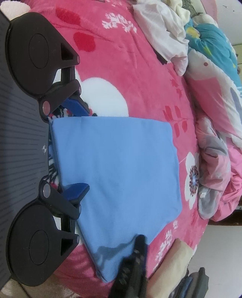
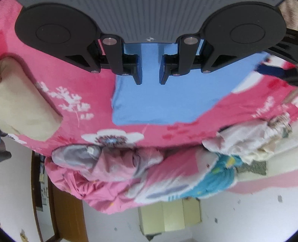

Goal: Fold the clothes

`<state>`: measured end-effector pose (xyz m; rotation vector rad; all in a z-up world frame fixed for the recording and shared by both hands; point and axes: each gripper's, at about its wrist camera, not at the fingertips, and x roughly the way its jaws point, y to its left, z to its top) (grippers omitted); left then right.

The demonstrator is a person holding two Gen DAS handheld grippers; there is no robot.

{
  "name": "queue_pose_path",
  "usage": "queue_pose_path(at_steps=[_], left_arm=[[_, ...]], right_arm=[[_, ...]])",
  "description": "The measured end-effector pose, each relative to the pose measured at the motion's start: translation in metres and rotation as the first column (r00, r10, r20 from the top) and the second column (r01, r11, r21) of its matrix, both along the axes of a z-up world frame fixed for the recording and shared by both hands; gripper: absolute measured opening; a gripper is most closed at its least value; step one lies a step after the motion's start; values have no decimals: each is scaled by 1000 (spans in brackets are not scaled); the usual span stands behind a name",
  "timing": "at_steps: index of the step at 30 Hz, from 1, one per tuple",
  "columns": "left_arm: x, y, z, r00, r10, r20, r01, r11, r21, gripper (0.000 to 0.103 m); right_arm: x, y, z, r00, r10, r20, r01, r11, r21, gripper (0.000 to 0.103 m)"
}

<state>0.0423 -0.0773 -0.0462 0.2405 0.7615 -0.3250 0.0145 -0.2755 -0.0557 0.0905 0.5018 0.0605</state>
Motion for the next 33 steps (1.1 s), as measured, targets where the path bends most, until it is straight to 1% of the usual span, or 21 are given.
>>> queue_pose_path(at_steps=[1,3,9,20,27,33], left_arm=[[0,0,0,1000,0,-1,0,1000,1,81],[0,-1,0,1000,0,0,0,1000,6,81],[-1,-3,0,1000,3,2,-3,1000,19,81],[-2,-6,1,1000,11,8,-11,999,39,82],[1,-2,4,1000,7,6,-7,1000,30,83],[9,3,8,999,23,24,-25,998,51,83]], right_arm=[[3,-3,-7,1000,-4,-15,4,1000,2,20],[1,-6,-14,1000,-1,-1,1,1000,22,20],[-3,-6,-16,1000,5,14,-6,1000,19,20],[-7,-10,-22,999,12,46,-14,999,41,21],[-5,-13,-19,998,46,32,-47,998,40,25],[-3,-13,-18,998,63,21,-64,997,49,30]])
